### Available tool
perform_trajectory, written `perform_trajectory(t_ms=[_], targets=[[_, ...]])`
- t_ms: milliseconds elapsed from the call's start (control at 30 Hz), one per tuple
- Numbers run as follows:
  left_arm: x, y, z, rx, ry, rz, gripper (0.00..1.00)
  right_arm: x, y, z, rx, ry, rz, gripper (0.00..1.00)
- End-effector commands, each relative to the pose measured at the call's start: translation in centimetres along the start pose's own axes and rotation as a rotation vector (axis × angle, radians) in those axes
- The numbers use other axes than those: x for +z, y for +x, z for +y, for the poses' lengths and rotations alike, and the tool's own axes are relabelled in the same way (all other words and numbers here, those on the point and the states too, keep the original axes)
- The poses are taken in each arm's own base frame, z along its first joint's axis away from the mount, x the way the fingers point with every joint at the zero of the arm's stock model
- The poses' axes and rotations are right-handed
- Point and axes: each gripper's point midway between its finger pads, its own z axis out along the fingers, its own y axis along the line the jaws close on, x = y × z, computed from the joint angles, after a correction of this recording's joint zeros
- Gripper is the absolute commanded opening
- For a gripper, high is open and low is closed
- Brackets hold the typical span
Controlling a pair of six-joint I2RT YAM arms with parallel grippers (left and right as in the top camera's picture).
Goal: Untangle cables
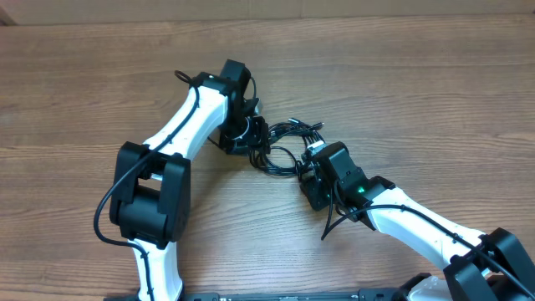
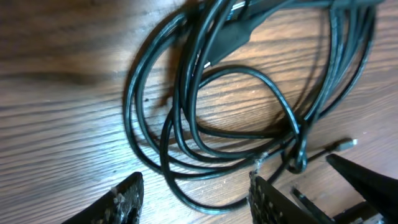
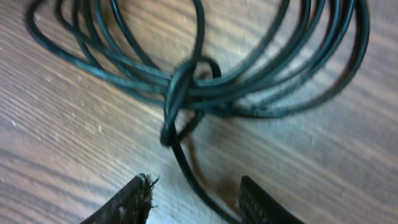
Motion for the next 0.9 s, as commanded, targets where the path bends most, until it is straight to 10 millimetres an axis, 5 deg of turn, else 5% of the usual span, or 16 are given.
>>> perform_trajectory(t_ms=[0, 233, 300, 367, 567, 867], targets=[[2.1, 1.6, 0.0, -0.069, -0.024, 0.038, 0.53, 0.0, 0.1, 0.0, 0.001, -0.009, 0.002, 0.45], [5.1, 1.8, 0.2, -0.103, -0.009, 0.007, 0.45, 0.8, 1.5, -0.2, -0.019, -0.005, 0.046, 0.45], [5.5, 1.7, 0.3, -0.094, -0.004, -0.008, 0.34, 1.2, 1.9, -0.3, -0.018, -0.002, 0.062, 0.44], [5.5, 1.4, 0.6, -0.092, -0.021, -0.021, 0.05, 1.7, 2.5, -0.4, -0.015, 0.001, 0.087, 0.31], [5.4, 1.0, 1.9, -0.058, -0.096, -0.048, 0.04, 2.3, 3.3, -0.6, -0.013, 0.005, 0.119, 0.04], [5.4, 1.0, 1.6, -0.034, -0.081, -0.047, 0.04, 2.3, 0.3, 1.6, -0.023, -0.112, 0.002, 0.04]])
